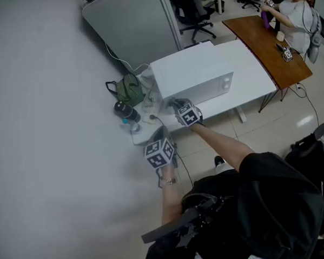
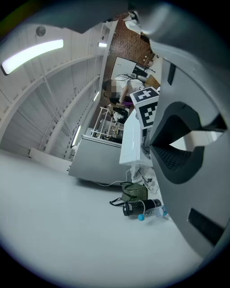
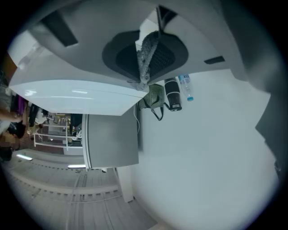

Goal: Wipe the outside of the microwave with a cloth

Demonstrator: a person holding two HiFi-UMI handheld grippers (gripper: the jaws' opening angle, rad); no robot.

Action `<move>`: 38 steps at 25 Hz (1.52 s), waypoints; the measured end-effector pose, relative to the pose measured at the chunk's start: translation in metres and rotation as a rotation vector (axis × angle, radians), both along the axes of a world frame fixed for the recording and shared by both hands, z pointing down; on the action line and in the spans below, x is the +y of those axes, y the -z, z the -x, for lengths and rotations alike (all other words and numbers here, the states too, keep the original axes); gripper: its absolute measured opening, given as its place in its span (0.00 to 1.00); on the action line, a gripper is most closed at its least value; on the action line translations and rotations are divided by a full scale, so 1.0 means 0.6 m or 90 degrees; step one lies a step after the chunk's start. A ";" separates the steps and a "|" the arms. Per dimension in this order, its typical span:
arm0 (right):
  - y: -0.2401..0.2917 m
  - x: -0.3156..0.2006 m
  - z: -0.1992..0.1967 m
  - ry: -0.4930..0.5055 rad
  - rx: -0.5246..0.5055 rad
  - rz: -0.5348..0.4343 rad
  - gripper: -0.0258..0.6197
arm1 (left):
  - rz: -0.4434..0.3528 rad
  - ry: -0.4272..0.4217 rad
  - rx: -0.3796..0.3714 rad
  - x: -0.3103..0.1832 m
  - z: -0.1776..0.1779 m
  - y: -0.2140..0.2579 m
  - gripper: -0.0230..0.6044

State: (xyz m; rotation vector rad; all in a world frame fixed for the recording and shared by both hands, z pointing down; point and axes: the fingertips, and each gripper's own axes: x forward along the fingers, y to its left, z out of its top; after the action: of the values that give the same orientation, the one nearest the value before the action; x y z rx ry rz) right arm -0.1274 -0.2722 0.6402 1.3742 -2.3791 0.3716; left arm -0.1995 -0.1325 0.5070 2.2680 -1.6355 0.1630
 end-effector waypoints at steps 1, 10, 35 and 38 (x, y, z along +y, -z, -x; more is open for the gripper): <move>-0.004 -0.003 -0.016 -0.005 -0.001 0.004 0.09 | 0.002 -0.003 0.002 -0.004 -0.011 -0.002 0.03; -0.018 -0.053 -0.269 -0.128 -0.005 0.023 0.09 | 0.009 -0.068 0.012 -0.060 -0.139 -0.007 0.03; -0.070 -0.013 -0.077 0.040 -0.045 0.057 0.09 | 0.057 0.029 -0.012 -0.067 -0.058 -0.055 0.03; -0.093 -0.019 -0.002 0.065 -0.038 0.081 0.09 | 0.070 0.051 -0.023 -0.056 -0.043 -0.058 0.03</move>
State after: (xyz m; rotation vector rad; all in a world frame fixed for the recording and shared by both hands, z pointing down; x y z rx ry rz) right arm -0.1260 -0.2833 0.6962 1.1958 -2.4169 0.5329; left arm -0.1740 -0.1662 0.5417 2.1268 -1.6889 0.2683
